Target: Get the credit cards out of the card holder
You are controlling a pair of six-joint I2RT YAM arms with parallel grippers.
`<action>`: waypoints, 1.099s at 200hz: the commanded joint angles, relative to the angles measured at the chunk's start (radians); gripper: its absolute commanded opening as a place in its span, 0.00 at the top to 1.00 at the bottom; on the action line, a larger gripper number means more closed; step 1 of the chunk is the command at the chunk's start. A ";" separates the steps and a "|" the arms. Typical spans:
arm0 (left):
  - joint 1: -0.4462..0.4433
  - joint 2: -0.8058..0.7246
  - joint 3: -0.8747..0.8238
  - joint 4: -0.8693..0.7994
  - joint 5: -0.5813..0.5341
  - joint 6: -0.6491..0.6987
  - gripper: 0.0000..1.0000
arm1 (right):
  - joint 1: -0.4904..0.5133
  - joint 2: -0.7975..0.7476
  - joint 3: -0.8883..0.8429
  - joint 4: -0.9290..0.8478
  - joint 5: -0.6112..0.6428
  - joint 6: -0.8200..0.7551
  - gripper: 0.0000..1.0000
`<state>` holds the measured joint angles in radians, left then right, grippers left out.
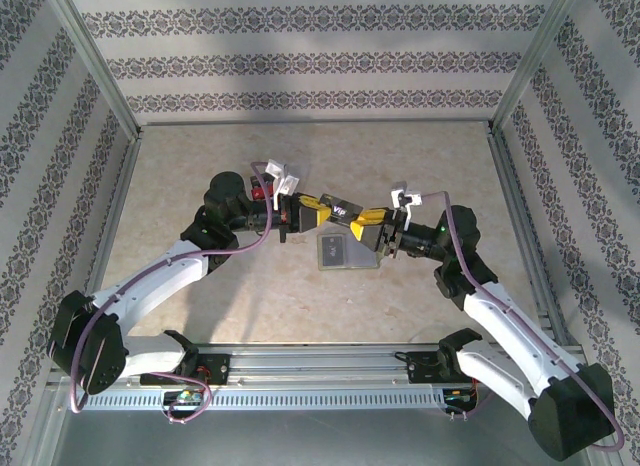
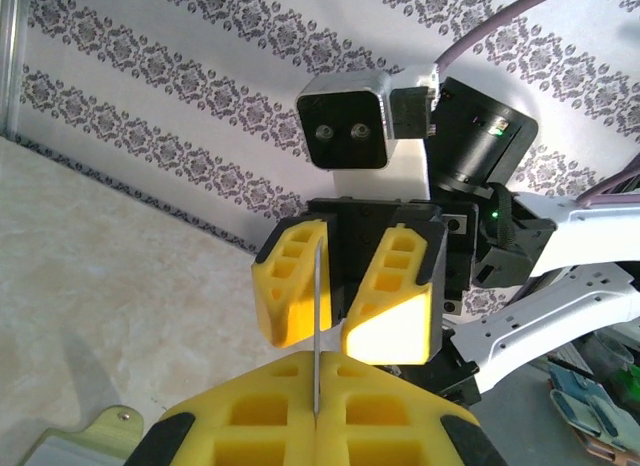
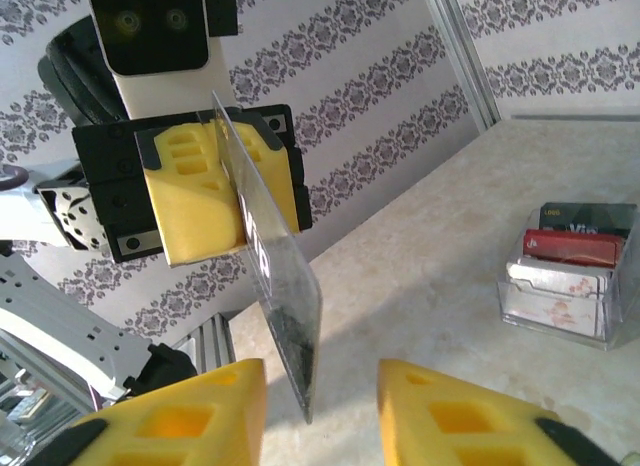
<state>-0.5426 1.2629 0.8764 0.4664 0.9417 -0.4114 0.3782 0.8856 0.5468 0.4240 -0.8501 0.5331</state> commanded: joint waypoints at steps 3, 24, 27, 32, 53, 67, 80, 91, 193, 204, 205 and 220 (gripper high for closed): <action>0.009 0.009 -0.017 0.104 0.029 -0.049 1.00 | 0.022 0.015 0.013 0.106 0.002 0.006 0.70; 0.009 0.014 -0.019 0.115 0.029 -0.058 1.00 | 0.037 0.034 0.026 0.118 -0.006 0.005 0.73; 0.010 0.014 -0.019 0.116 0.029 -0.060 1.00 | 0.039 0.037 0.028 0.120 -0.006 0.005 0.74; 0.010 0.016 -0.019 0.118 0.031 -0.061 1.00 | 0.041 0.041 0.031 0.122 -0.006 0.005 0.75; 0.010 0.018 -0.019 0.122 0.037 -0.067 1.00 | 0.053 0.061 0.041 0.135 -0.007 0.007 0.81; 0.010 0.020 -0.020 0.123 0.039 -0.069 1.00 | 0.059 0.072 0.050 0.146 -0.015 0.007 0.86; 0.010 0.021 -0.022 0.124 0.040 -0.072 1.00 | 0.066 0.081 0.057 0.154 -0.024 0.003 0.91; 0.010 0.021 -0.024 0.125 0.040 -0.073 1.00 | 0.071 0.083 0.062 0.156 -0.028 -0.004 0.93; 0.051 0.002 0.046 0.029 0.114 -0.043 0.62 | 0.070 0.016 0.049 0.023 -0.006 -0.085 1.00; 0.061 -0.018 0.087 -0.072 0.118 0.032 0.62 | 0.070 0.003 0.060 -0.066 -0.005 -0.127 1.00; 0.061 -0.019 0.091 -0.083 0.118 0.041 0.62 | 0.070 0.003 0.062 -0.075 -0.003 -0.131 1.00; 0.065 -0.043 0.148 -0.253 0.095 0.173 0.62 | 0.070 -0.009 0.086 -0.210 0.003 -0.192 1.00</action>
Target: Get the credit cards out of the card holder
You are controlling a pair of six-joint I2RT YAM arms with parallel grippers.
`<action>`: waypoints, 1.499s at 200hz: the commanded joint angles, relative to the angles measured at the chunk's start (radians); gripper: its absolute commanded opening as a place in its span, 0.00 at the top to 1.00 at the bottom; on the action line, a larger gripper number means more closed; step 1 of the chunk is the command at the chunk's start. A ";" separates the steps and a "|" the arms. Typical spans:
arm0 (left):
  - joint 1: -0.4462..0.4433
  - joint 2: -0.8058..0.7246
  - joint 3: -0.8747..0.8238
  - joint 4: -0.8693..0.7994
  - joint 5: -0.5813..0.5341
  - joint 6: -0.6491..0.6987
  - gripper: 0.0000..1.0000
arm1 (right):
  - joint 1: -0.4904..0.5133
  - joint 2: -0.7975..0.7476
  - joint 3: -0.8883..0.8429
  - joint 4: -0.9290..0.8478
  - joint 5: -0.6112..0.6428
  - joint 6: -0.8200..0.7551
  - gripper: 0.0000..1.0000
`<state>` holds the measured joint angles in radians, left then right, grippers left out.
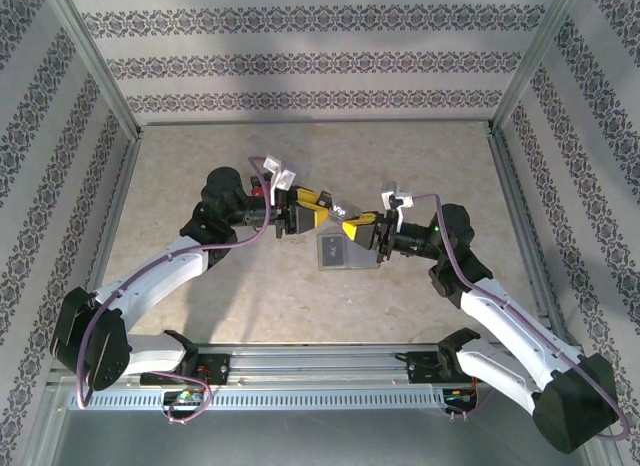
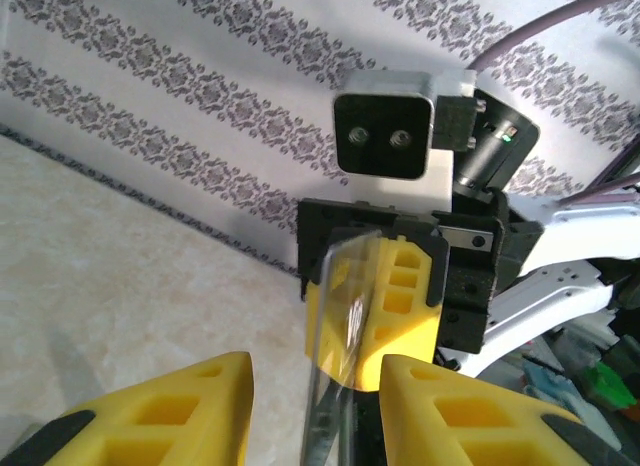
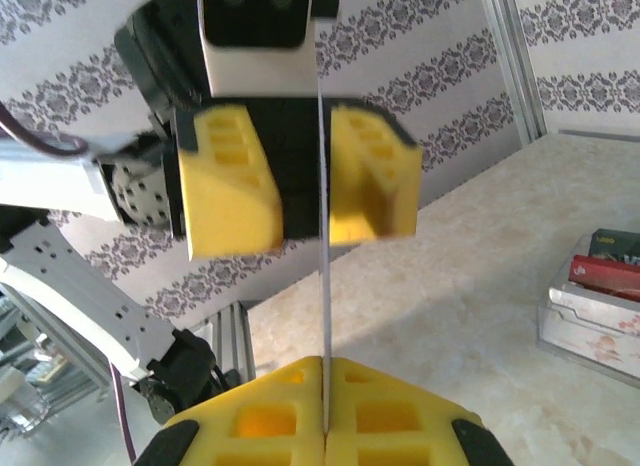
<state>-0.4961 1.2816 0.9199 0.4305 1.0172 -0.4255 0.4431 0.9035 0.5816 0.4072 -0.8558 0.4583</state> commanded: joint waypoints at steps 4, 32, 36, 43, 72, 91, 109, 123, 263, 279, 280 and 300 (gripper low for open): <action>0.019 -0.067 0.120 -0.260 0.013 0.218 0.61 | 0.006 -0.029 0.056 -0.226 0.010 -0.131 1.00; 0.021 -0.063 0.230 -0.542 -0.036 0.398 0.53 | 0.009 -0.027 0.102 -0.432 0.008 -0.220 1.00; 0.020 -0.059 0.248 -0.588 -0.036 0.422 0.52 | 0.011 -0.025 0.109 -0.455 0.007 -0.231 1.00; 0.020 -0.045 0.281 -0.666 -0.031 0.474 0.50 | 0.014 -0.022 0.121 -0.489 0.002 -0.250 1.00; 0.020 0.025 0.422 -0.968 -0.032 0.669 0.48 | 0.036 0.001 0.166 -0.607 -0.026 -0.316 1.00; 0.018 0.074 0.495 -1.127 -0.017 0.781 0.48 | 0.058 0.023 0.189 -0.649 -0.029 -0.349 1.00; 0.015 0.107 0.530 -1.213 -0.007 0.844 0.47 | 0.077 0.051 0.204 -0.664 -0.036 -0.367 1.00; 0.009 0.128 0.550 -1.245 0.000 0.866 0.46 | 0.090 0.074 0.218 -0.679 -0.034 -0.380 1.00; -0.053 0.316 0.661 -1.522 -0.026 1.076 0.57 | 0.132 0.169 0.290 -0.739 -0.060 -0.443 1.00; -0.055 0.329 0.665 -1.533 -0.025 1.083 0.65 | 0.133 0.167 0.290 -0.742 -0.057 -0.446 1.00; -0.055 0.329 0.665 -1.533 -0.025 1.083 0.65 | 0.134 0.167 0.291 -0.742 -0.057 -0.446 1.00; -0.055 0.332 0.664 -1.526 -0.014 1.084 0.75 | 0.134 0.170 0.290 -0.742 -0.055 -0.449 1.00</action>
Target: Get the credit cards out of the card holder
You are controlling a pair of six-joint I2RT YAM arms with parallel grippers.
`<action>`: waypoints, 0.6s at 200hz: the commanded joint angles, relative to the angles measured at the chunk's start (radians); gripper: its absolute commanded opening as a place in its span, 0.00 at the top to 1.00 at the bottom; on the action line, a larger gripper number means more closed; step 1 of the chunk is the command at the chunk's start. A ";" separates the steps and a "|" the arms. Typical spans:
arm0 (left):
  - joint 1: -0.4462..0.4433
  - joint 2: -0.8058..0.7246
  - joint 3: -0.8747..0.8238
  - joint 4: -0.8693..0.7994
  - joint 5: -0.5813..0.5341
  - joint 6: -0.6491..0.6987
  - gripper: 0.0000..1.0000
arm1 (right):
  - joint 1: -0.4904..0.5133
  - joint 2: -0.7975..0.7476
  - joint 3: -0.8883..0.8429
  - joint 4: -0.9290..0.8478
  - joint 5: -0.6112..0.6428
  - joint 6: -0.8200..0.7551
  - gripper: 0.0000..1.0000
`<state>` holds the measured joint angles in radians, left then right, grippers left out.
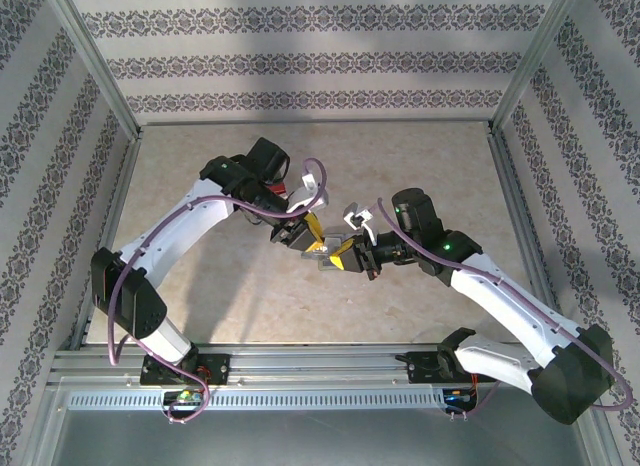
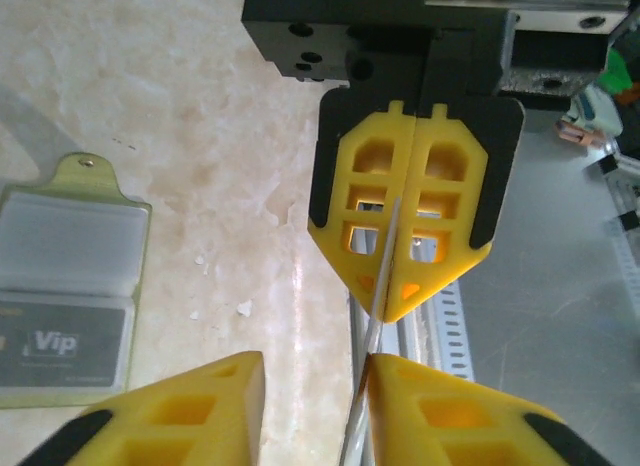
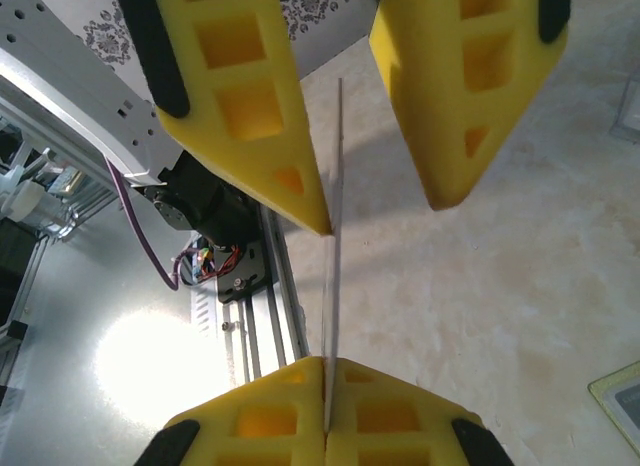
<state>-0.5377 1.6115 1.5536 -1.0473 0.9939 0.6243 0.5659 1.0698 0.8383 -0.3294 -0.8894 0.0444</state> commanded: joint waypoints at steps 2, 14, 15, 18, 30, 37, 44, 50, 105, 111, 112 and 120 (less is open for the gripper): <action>-0.014 0.002 0.030 -0.046 0.009 0.033 0.77 | 0.011 0.004 0.033 -0.005 -0.022 -0.034 1.00; -0.015 0.001 0.028 -0.033 0.009 0.028 0.84 | 0.010 0.006 0.032 -0.005 -0.022 -0.035 1.00; -0.014 0.001 0.026 -0.033 0.009 0.028 0.85 | 0.010 0.007 0.032 -0.005 -0.022 -0.034 1.00; -0.014 -0.001 0.026 -0.029 0.009 0.028 0.87 | 0.011 0.007 0.031 -0.006 -0.021 -0.034 1.00; -0.015 -0.006 0.020 -0.021 0.004 0.028 0.96 | 0.011 0.009 0.031 -0.005 -0.016 -0.034 1.00; -0.014 -0.011 0.017 -0.014 -0.003 0.028 1.00 | 0.010 0.007 0.029 -0.005 -0.010 -0.035 0.99; -0.015 -0.016 0.011 -0.007 -0.012 0.028 1.00 | 0.010 0.006 0.027 -0.003 0.006 -0.035 0.93; -0.014 -0.021 0.005 0.004 -0.024 0.027 1.00 | 0.007 0.002 0.024 0.001 0.026 -0.031 0.85; 0.084 -0.059 -0.084 0.235 -0.136 -0.060 1.00 | -0.048 -0.042 -0.012 0.031 0.109 0.022 0.17; 0.108 -0.052 -0.086 0.256 -0.136 -0.063 1.00 | -0.053 -0.051 -0.017 0.032 0.127 0.027 0.04; 0.110 -0.050 -0.086 0.259 -0.136 -0.064 1.00 | -0.053 -0.053 -0.019 0.032 0.131 0.028 0.03; 0.139 -0.038 -0.084 0.285 -0.145 -0.066 1.00 | -0.058 -0.065 -0.023 0.034 0.158 0.036 0.02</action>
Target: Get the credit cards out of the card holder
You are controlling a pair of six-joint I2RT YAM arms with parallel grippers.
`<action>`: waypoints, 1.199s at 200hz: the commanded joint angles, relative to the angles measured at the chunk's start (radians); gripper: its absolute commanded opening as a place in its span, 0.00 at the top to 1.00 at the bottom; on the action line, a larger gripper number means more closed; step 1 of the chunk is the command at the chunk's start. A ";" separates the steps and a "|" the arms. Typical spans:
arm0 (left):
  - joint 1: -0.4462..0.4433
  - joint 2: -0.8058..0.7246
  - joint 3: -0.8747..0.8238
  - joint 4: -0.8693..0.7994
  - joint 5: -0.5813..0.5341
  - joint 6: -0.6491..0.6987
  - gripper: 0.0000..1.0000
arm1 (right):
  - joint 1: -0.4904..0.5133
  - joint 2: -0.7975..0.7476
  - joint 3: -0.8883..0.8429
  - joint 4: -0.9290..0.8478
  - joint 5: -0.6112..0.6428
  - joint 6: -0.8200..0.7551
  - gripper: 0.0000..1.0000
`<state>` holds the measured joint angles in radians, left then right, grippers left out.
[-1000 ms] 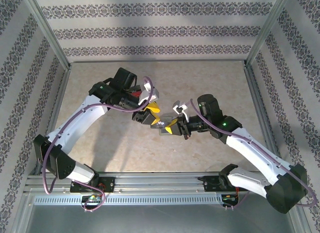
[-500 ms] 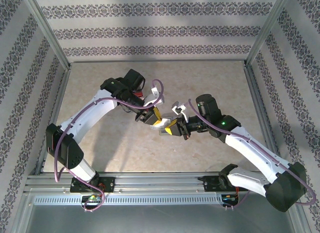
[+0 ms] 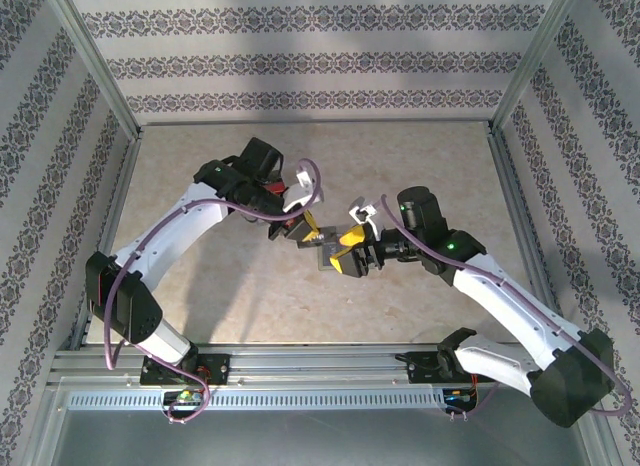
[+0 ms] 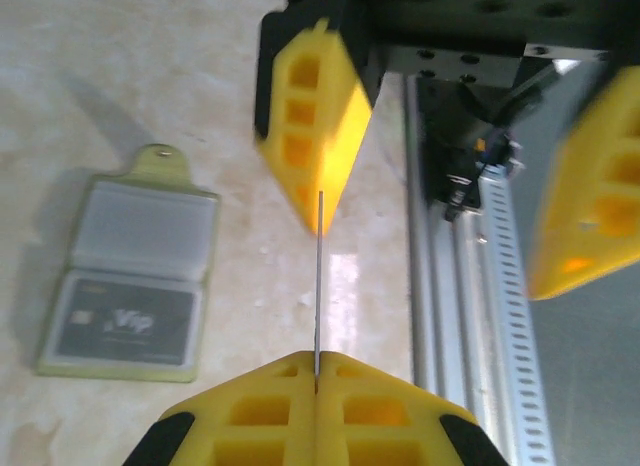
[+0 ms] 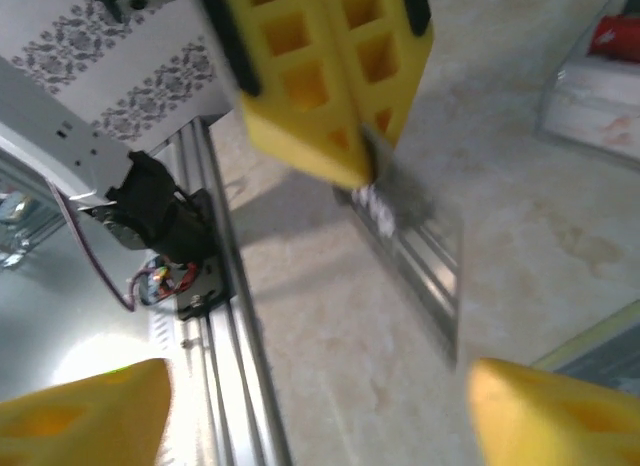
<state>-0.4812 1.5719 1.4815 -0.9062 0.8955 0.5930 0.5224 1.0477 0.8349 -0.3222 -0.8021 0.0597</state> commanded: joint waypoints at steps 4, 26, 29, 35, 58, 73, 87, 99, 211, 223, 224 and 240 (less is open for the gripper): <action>0.094 0.010 -0.010 0.157 -0.055 -0.034 1.00 | -0.017 -0.049 -0.023 0.028 0.086 0.026 0.02; 0.155 0.063 0.000 0.235 -0.086 -0.023 1.00 | -0.039 -0.090 -0.045 0.044 0.191 0.066 0.02; 0.162 0.071 0.002 0.244 -0.091 -0.020 1.00 | -0.044 -0.094 -0.049 0.046 0.205 0.073 0.02; 0.178 0.088 0.007 0.264 -0.105 -0.012 1.00 | -0.053 -0.105 -0.056 0.052 0.228 0.088 0.02; 0.218 0.156 0.041 0.296 -0.164 0.033 1.00 | -0.092 -0.137 -0.082 0.084 0.288 0.156 0.02; 0.238 0.195 0.054 0.321 -0.197 0.057 1.00 | -0.106 -0.154 -0.095 0.102 0.329 0.194 0.02; 0.262 0.222 0.048 0.372 -0.216 0.057 1.00 | -0.111 -0.165 -0.106 0.110 0.371 0.215 0.02; 0.274 0.240 0.038 0.432 -0.231 0.045 1.00 | -0.113 -0.170 -0.115 0.121 0.389 0.231 0.02; 0.367 0.341 -0.027 0.662 -0.284 0.021 1.00 | -0.114 -0.151 -0.143 0.170 0.393 0.295 0.02; 0.373 0.344 -0.043 0.679 -0.277 0.021 1.00 | -0.114 -0.149 -0.145 0.174 0.388 0.299 0.02; 0.373 0.344 -0.044 0.681 -0.277 0.021 1.00 | -0.114 -0.149 -0.146 0.175 0.388 0.300 0.02; 0.381 0.349 -0.061 0.696 -0.267 0.026 1.00 | -0.114 -0.150 -0.146 0.177 0.383 0.303 0.02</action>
<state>-0.1226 1.9079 1.4490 -0.2729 0.6159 0.5987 0.4141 0.8978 0.7017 -0.1810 -0.4225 0.3428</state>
